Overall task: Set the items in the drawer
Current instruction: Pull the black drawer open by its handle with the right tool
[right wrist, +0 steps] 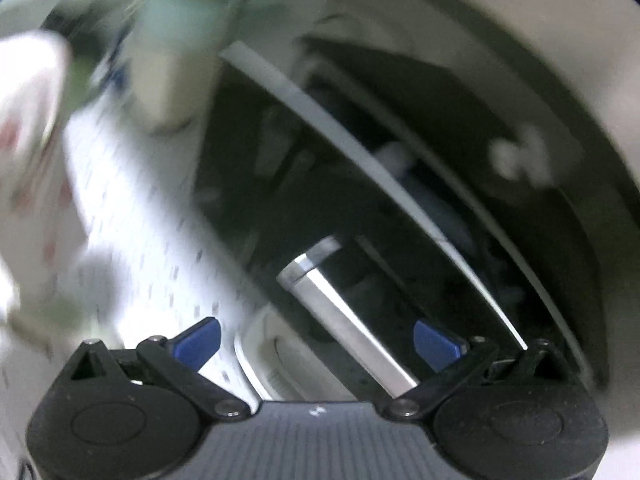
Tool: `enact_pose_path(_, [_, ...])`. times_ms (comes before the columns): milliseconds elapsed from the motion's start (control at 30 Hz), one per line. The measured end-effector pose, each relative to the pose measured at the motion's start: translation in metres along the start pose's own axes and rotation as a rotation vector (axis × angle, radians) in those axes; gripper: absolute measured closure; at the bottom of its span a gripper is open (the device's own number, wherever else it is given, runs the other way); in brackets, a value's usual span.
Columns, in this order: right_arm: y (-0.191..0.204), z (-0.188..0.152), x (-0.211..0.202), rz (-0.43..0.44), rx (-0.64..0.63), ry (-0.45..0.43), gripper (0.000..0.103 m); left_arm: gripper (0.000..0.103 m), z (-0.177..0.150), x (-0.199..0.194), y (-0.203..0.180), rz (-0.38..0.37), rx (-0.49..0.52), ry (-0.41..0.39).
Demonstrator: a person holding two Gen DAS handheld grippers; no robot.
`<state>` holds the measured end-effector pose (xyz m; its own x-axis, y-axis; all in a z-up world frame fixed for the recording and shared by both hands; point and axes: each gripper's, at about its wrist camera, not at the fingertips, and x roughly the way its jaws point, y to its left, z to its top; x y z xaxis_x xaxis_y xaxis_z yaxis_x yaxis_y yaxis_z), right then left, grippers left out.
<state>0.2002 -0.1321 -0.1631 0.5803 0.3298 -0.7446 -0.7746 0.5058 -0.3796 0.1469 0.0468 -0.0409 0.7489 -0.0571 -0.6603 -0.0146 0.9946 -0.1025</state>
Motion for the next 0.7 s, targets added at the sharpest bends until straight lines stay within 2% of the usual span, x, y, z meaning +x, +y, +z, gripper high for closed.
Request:
enact_pose_path(167, [-0.027, 0.001, -0.007, -0.034, 0.275, -0.051, 0.0, 0.011, -0.004, -0.003, -0.005, -0.015, 0.016, -0.004])
enact_pose_path(233, [-0.033, -0.001, -0.001, -0.071, 0.362, -0.051, 0.001, 0.011, -0.006, -0.005, -0.007, -0.017, 0.024, -0.007])
enact_pose_path(367, [-0.052, -0.009, 0.013, -0.072, 0.551, -0.031, 0.008, 0.011, -0.008, -0.007, -0.007, -0.018, 0.027, -0.009])
enact_pose_path(533, [-0.058, -0.01, 0.033, -0.075, 0.674, -0.025, 0.009, 0.011, -0.008, -0.008, -0.007, -0.018, 0.026, -0.008])
enact_pose_path(700, [-0.057, -0.004, 0.048, -0.094, 0.705, 0.017, 0.009, 0.011, -0.008, -0.008, -0.006, -0.019, 0.026, -0.007])
